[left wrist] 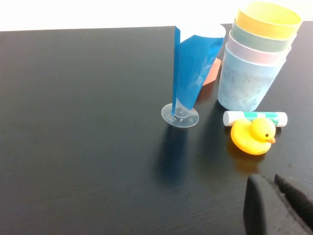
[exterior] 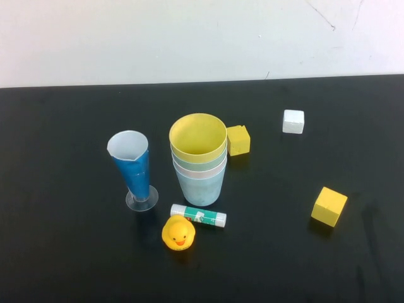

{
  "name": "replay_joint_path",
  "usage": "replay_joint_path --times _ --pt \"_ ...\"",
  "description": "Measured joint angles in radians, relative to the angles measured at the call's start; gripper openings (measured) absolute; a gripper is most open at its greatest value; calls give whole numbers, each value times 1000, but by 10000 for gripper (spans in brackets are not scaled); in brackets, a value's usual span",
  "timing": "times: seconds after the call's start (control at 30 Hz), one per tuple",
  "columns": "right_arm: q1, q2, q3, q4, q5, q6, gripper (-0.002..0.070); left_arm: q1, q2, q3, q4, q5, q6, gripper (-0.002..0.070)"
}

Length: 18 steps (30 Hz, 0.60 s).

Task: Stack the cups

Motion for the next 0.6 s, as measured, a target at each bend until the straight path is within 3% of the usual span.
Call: replay_joint_path --times 0.13,0.27,0.6 --pt "-169 -140 56 -334 112 413 -1 0 0 0 0 -2 0 1" --pt "-315 -275 70 -589 302 669 -1 0 0 0 0 -2 2 1" --pt "-392 -369 78 -655 580 848 -1 0 0 0 0 -5 2 2"
